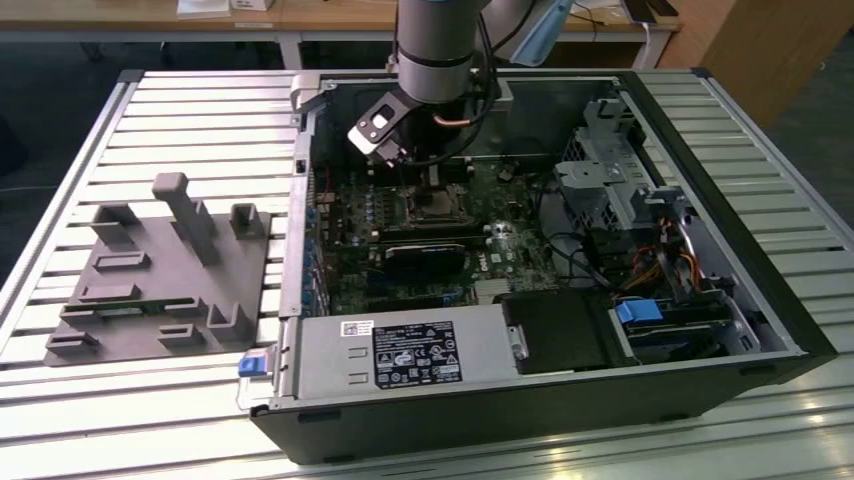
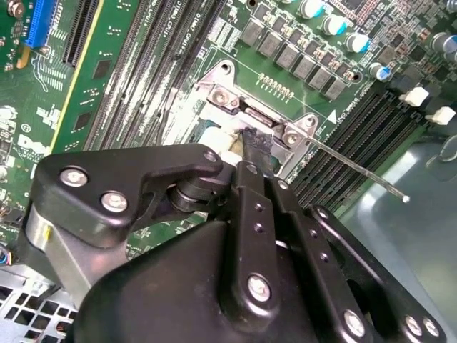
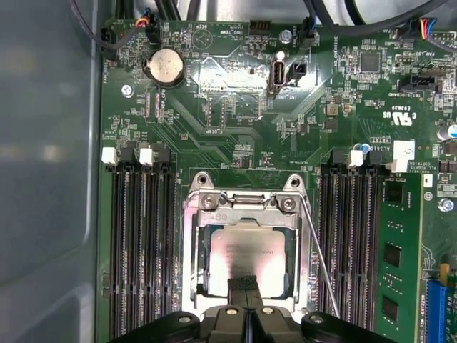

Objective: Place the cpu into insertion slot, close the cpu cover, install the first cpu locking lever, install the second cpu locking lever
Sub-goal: 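Close the cpu cover, then install the first cpu locking lever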

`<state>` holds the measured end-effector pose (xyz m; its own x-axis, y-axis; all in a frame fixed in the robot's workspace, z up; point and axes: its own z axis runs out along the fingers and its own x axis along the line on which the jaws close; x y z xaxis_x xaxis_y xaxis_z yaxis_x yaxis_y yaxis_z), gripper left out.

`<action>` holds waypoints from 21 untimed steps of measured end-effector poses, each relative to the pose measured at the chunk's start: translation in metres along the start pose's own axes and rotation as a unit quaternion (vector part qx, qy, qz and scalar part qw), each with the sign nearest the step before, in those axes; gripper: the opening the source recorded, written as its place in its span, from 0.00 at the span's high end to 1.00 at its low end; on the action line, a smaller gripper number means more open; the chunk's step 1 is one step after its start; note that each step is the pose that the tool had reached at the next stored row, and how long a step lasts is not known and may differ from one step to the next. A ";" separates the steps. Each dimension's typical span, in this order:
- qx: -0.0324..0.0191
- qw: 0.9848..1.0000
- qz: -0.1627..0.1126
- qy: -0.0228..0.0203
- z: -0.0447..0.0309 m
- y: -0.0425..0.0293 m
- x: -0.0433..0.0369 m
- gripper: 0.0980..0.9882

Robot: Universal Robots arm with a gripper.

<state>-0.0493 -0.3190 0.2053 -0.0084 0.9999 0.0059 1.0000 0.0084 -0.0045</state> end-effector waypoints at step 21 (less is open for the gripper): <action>0.001 1.000 0.000 0.000 -0.0013 0.0129 -0.0001 0.99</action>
<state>-0.0364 -0.3190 0.2066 -0.0082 1.0000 0.0056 0.9999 0.0083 -0.0059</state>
